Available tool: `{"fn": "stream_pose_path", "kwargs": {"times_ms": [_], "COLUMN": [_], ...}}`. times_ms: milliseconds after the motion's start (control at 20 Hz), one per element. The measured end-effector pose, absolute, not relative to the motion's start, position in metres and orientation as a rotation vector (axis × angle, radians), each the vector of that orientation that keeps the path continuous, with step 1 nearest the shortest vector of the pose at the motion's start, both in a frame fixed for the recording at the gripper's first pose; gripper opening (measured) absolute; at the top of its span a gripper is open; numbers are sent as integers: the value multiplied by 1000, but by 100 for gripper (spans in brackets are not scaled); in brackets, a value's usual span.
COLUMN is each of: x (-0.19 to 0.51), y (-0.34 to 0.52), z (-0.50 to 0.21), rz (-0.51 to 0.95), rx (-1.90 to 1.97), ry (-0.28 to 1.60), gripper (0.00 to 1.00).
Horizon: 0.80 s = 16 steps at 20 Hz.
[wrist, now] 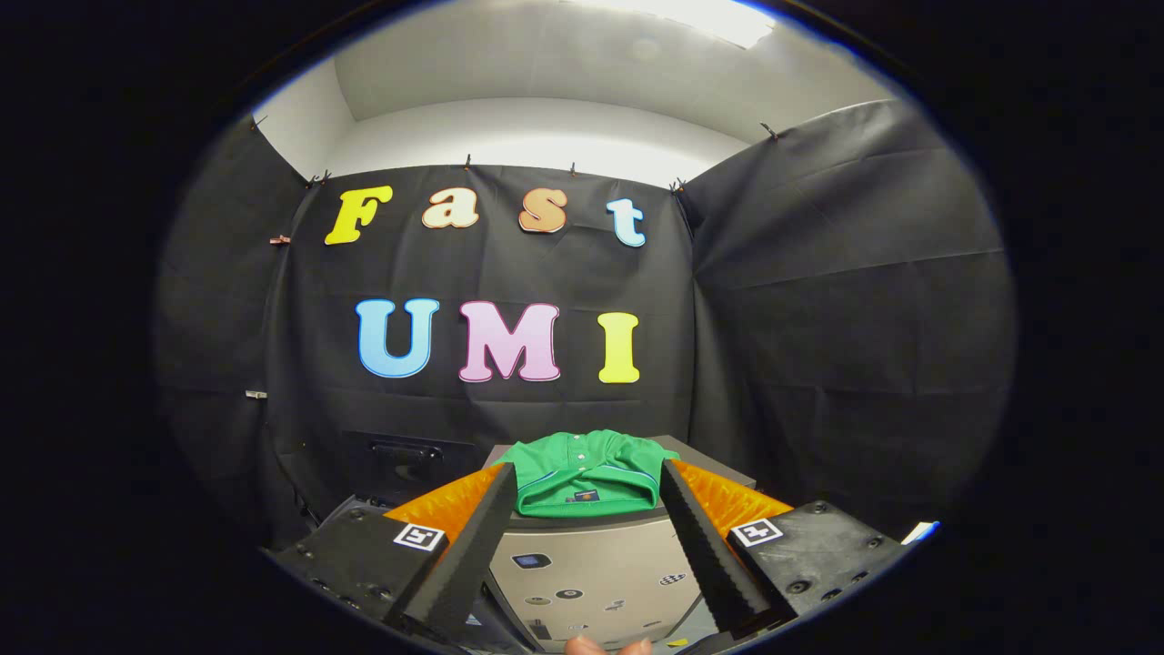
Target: Put the clothes into the washing machine and then close the washing machine lid.
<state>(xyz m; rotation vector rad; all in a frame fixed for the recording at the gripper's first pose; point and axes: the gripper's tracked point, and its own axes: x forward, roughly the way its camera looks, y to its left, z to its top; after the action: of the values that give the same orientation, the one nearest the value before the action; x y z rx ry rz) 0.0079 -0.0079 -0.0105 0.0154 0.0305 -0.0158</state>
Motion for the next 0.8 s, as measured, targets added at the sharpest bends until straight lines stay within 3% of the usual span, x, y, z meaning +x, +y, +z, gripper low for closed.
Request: {"fn": "stream_pose_path", "kwargs": {"times_ms": [400, 800], "x": [72, 173], "y": [-16, -8], "z": [-10, -38], "rz": [-20, 38], "rx": [-5, 34], "ry": [88, 293], "gripper": [98, 99]}}
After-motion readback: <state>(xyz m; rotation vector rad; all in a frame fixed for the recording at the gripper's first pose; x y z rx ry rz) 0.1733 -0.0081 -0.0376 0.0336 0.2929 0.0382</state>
